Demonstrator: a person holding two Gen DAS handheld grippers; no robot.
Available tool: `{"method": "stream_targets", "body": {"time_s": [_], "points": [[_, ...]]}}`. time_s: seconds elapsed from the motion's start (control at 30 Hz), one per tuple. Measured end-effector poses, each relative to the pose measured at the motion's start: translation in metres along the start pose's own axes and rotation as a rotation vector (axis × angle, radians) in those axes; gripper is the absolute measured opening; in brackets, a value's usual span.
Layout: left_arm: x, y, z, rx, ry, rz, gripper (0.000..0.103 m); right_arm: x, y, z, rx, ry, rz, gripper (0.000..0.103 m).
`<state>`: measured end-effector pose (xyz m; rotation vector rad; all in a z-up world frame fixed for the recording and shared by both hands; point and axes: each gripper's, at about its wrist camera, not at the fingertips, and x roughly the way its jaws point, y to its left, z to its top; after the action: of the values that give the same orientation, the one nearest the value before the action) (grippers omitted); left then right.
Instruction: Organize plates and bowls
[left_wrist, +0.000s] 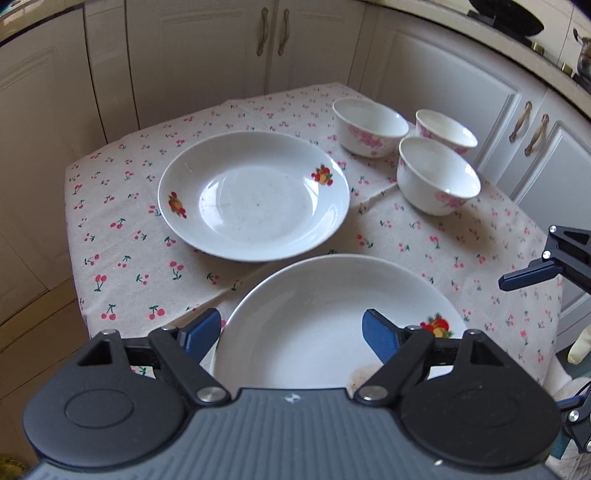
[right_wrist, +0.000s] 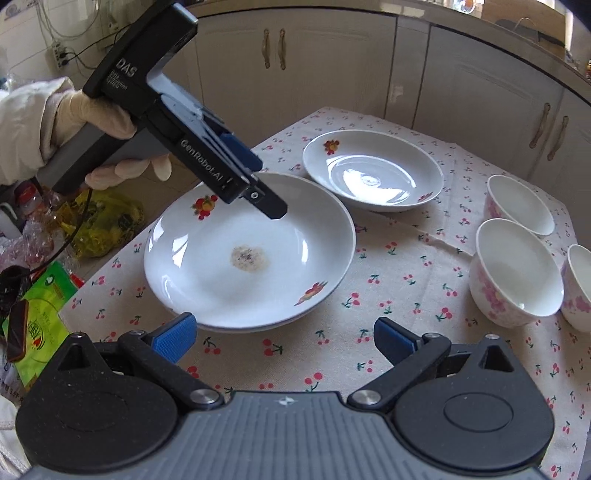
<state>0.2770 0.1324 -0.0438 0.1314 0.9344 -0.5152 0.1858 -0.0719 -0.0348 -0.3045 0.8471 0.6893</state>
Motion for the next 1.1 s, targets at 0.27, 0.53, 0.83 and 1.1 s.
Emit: {"method": "stream_targets", "body": {"time_s": [0.27, 0.53, 0.83, 1.1], "points": [[-0.039, -0.021, -0.008, 0.01, -0.151, 0.02, 0.084, -0.016, -0.013, 0.005, 0.045, -0.078, -0.078, 0.103], [-0.077, -0.043, -0.026, 0.024, -0.276, 0.039, 0.089, -0.036, -0.035, 0.012, 0.168, -0.169, -0.062, 0.103], [-0.098, -0.054, -0.042, 0.036, -0.332, 0.068, 0.09, -0.057, -0.037, 0.011, 0.174, -0.228, -0.105, 0.103], [-0.119, -0.053, -0.043, 0.078, -0.409, 0.197, 0.091, -0.069, -0.033, 0.033, 0.113, -0.253, -0.202, 0.103]]}}
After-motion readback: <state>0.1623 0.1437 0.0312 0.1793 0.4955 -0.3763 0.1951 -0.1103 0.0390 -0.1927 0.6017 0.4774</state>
